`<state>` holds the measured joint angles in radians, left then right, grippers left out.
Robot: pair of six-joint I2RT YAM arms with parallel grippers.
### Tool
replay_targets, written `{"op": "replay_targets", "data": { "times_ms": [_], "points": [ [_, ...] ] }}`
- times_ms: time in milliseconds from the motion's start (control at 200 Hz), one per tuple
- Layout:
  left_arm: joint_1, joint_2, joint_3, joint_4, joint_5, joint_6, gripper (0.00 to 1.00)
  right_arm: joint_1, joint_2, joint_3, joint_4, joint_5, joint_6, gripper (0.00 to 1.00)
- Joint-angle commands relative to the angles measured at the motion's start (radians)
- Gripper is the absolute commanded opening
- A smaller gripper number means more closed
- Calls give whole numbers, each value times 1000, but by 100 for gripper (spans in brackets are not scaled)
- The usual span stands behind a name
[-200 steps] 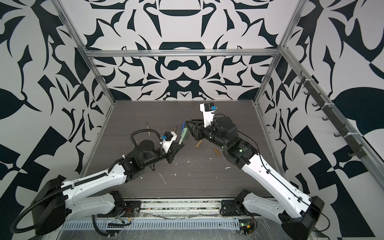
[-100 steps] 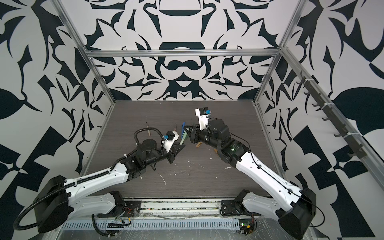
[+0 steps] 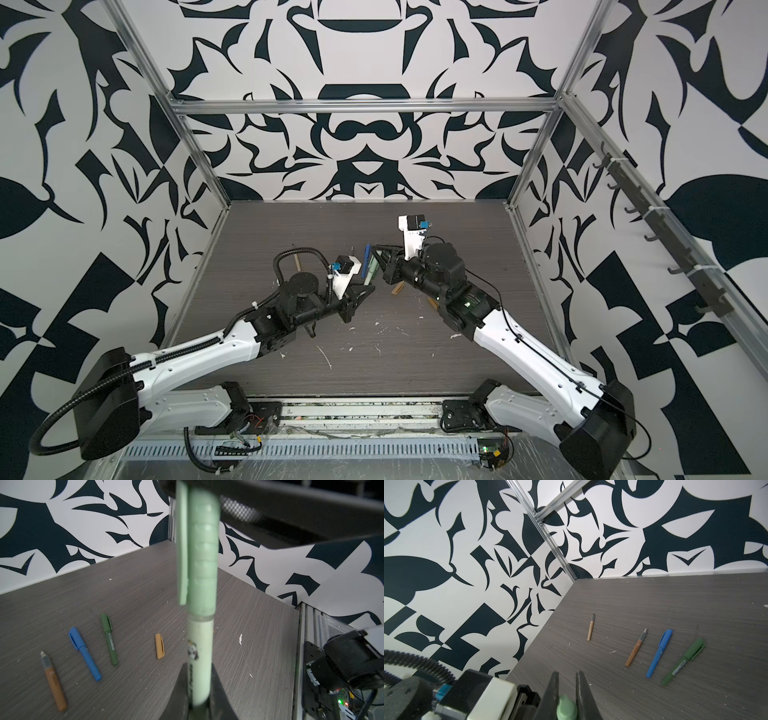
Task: Insert the pens into the pen caps
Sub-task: 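Press the cap down onto the pen with the right gripper while the left holds it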
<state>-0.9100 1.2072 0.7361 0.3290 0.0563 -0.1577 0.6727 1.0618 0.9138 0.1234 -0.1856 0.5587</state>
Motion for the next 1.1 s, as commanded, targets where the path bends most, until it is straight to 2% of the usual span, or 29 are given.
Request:
{"op": "replay_targets", "data": {
  "times_ms": [0, 485, 905, 1095],
  "points": [
    [9, -10, 125, 193, -7, 2, 0, 20, 9, -75, -101, -63, 7, 0],
    [34, 24, 275, 197, 18, 57, 0, 58, -15, -236, -81, -51, 35, 0],
    [51, 56, 323, 269, 19, 43, 0, 164, 86, -325, 27, 2, 70, 0],
    [59, 54, 315, 227, 44, 57, 0, 171, 80, -314, 24, 11, 71, 0]
  ]
}}
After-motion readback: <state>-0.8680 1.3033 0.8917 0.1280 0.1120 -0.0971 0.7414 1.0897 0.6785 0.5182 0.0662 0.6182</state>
